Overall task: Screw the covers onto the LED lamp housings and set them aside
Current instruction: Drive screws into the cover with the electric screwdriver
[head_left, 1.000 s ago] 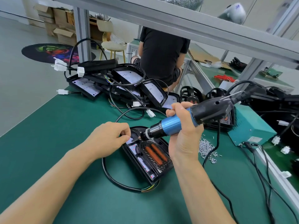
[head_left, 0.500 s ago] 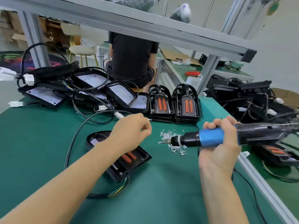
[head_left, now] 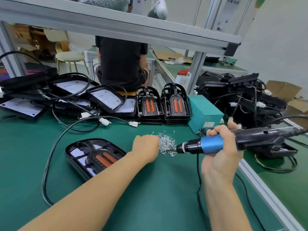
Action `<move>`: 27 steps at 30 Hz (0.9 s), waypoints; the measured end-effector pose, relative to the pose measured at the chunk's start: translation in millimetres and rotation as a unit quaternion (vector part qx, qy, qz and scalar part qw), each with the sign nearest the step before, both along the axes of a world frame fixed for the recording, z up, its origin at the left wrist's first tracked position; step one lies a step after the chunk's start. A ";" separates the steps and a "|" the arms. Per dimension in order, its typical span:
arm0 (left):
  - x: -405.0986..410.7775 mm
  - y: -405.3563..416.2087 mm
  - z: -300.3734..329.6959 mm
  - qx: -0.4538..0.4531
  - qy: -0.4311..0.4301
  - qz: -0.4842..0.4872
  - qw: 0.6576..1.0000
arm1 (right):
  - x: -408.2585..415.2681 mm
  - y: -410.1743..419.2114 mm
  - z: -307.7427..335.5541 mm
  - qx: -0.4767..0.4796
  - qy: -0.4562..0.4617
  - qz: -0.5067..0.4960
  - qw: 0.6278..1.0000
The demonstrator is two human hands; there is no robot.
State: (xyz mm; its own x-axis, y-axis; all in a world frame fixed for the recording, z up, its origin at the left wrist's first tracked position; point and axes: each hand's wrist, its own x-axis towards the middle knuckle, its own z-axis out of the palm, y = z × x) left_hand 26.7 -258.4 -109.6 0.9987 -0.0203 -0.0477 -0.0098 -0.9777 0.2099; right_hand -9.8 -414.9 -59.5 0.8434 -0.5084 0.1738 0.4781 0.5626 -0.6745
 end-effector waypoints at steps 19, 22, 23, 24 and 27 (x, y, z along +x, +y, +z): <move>-0.5 3.9 -8.4 -0.030 0.045 0.040 0.998 | 17.5 10.9 -30.5 0.031 0.089 0.025 0.995; -1.2 3.3 -7.7 -0.037 0.046 0.041 0.997 | 16.5 9.6 -30.7 0.031 0.091 0.027 0.995; -1.4 3.2 -7.4 -0.040 0.047 0.041 0.997 | 16.2 9.9 -31.1 0.031 0.091 0.028 0.995; -1.5 3.2 -7.0 -0.042 0.048 0.041 0.997 | 15.9 10.5 -31.3 0.031 0.091 0.029 0.995; -1.9 3.8 -6.5 -0.047 0.054 0.039 0.997 | 14.5 12.0 -32.4 0.030 0.089 0.028 0.995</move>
